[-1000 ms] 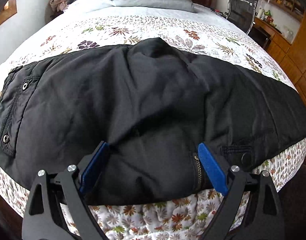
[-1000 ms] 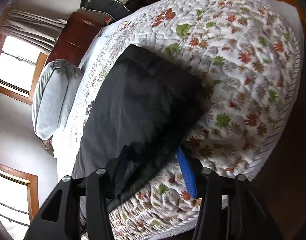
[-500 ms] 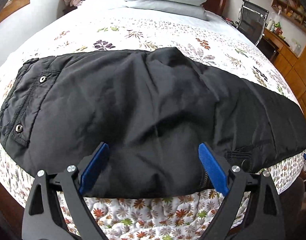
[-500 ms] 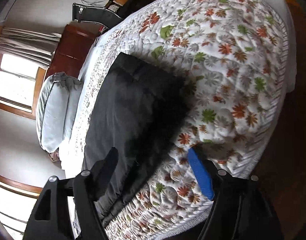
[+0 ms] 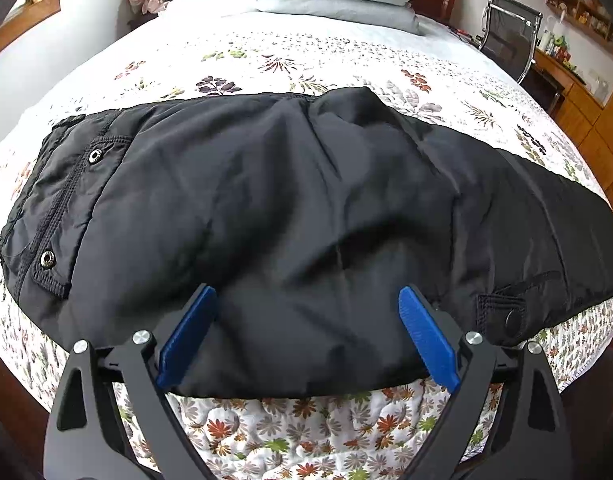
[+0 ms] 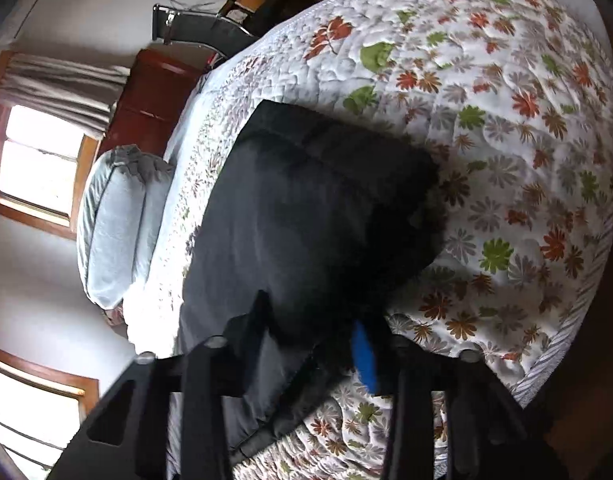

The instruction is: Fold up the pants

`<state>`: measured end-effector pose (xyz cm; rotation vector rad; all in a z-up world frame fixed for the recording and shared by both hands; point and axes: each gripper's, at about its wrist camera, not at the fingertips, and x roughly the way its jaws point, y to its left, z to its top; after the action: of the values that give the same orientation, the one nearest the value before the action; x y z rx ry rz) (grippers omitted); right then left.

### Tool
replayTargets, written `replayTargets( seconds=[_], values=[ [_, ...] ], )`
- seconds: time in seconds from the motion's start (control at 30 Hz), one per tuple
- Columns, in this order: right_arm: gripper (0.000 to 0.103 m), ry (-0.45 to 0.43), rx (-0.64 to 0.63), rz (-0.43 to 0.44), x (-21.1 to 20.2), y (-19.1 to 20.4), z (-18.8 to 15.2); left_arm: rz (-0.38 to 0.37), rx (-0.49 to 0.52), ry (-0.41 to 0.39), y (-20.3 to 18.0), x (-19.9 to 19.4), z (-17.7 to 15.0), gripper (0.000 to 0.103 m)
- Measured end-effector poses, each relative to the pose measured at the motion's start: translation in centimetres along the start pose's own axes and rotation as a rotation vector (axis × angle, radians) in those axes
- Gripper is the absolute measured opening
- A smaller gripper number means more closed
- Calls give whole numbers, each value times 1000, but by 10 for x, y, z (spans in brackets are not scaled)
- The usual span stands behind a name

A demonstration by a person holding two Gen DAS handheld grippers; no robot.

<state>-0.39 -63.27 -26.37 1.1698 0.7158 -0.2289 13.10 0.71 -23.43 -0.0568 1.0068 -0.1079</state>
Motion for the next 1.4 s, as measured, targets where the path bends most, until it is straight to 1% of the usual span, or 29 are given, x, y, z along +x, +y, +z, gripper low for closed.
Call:
replayTargets(
  seconds=[0.07,0.17,0.27,0.47,0.7,0.9,1.13,1.4],
  values=[
    [24,-13,-9,13,-4,1,-2,-4,2,2,0,1,0,92],
    [20,-28,-29,12,-11,1,-3,-4,7,5,0,2,-1,93],
    [19,-36,-84,-34,-14,11,-3,-9,9,4,0,2,-2,93],
    [15,-85,-238,-121,-30,51,-11,-9,24,7,-1,3,-4,93],
    [14,-155,-404,-202,-48,102,-28,-27,24,14,1,4,-4,93],
    [14,-211,-585,-270,-55,148,-46,-40,19,13,3,4,-5,93],
    [14,-237,-736,-286,-57,192,-69,-53,12,15,5,4,-5,93],
    [14,-226,-945,-236,-53,249,-113,-60,6,13,7,3,-6,93]
  ],
)
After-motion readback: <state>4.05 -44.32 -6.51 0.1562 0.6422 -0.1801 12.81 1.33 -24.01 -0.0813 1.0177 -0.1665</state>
